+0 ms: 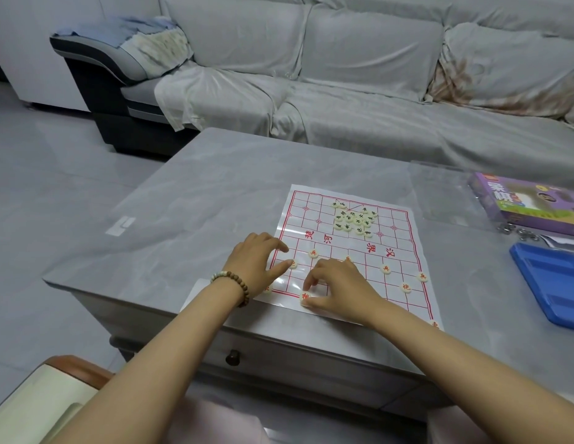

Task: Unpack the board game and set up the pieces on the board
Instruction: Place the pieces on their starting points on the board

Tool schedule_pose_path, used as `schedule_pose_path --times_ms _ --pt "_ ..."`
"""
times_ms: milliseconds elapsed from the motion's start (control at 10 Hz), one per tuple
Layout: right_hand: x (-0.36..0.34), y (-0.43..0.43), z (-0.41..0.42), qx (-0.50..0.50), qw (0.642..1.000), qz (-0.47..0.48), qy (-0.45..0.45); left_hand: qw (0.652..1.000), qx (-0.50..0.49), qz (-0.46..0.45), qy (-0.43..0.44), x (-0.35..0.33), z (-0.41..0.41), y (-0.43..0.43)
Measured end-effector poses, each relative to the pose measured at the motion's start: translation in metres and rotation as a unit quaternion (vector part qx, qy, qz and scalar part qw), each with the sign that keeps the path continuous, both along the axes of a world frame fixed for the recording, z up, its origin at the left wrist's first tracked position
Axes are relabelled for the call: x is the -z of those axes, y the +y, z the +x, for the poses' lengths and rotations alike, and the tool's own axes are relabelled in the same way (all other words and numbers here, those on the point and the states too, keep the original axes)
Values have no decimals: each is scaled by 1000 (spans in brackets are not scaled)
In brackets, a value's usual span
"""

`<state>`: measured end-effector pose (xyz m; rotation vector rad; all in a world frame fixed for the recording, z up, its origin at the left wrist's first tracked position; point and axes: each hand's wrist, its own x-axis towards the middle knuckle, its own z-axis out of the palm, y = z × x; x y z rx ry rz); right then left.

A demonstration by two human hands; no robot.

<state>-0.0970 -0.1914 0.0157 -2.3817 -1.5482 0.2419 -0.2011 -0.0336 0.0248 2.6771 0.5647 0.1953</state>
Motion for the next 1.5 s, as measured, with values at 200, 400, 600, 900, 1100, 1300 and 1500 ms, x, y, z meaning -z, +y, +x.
schedule_pose_path --times_ms 200,400,600,900,1100,1300,1500 --pt "2 -5 3 5 1000 0 13 1000 -1 -1 12 3 1 0" --pt "0 -5 5 14 999 7 31 1000 0 -6 7 4 1 1" --pt "-11 -10 37 102 993 33 40 1000 0 -9 5 5 2 5" --pt "-3 1 40 67 997 -32 3 995 89 -26 28 6 -1 -9" --pt "3 1 38 66 998 -21 -2 991 120 -5 56 13 3 -19" --pt "2 2 39 69 998 -12 2 991 120 1 56 15 8 -21" --pt "4 1 37 80 997 -1 -3 990 125 6 63 15 10 -23"
